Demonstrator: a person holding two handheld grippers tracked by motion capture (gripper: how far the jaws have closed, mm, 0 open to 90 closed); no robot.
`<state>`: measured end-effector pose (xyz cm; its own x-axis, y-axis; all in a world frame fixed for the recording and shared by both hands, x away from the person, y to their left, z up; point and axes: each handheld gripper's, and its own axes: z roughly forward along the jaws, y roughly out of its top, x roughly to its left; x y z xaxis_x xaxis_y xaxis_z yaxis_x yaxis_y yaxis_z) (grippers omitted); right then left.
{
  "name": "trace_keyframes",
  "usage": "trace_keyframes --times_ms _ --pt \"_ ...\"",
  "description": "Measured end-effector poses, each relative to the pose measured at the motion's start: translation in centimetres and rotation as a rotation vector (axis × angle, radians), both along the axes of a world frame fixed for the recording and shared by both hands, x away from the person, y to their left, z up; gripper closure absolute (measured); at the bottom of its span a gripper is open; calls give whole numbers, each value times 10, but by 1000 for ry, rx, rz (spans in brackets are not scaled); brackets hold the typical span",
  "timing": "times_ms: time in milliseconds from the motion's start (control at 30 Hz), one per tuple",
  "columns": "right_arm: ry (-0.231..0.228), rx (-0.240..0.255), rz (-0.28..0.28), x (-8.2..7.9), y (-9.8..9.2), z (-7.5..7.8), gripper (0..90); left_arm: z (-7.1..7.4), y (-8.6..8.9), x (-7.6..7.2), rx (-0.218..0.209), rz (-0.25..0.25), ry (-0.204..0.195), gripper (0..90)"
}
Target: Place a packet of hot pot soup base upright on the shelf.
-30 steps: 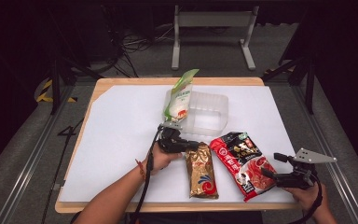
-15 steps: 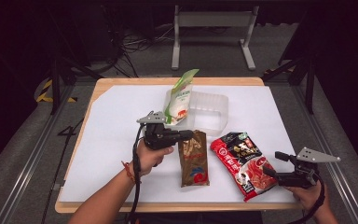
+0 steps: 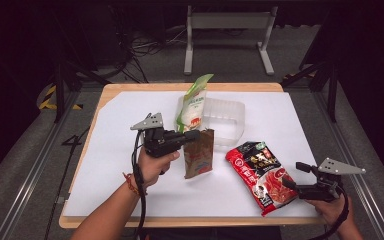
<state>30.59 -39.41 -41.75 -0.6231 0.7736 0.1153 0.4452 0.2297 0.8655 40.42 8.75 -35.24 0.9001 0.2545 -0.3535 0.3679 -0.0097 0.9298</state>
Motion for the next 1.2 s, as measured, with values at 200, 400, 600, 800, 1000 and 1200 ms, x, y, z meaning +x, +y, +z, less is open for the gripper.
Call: trace_keyframes --times_ms 200,400,600,800,1000,1200 --pt "-6 1 -9 -1 -2 2 137 11 6 0 -40 53 -28 877" --pt "-7 -6 -12 0 -1 1 137 20 9 6 -43 108 -51 878" --pt "-1 -11 -17 1 0 0 138 31 12 15 -57 170 -58 878" --pt "-5 -15 -12 1 0 0 141 36 1 28 -19 228 -75 877" --pt "2 -15 -14 0 0 -1 141 41 -6 42 2 279 -80 877" --pt "-1 -20 -13 1 -1 -1 141 41 -18 52 37 330 -98 877"
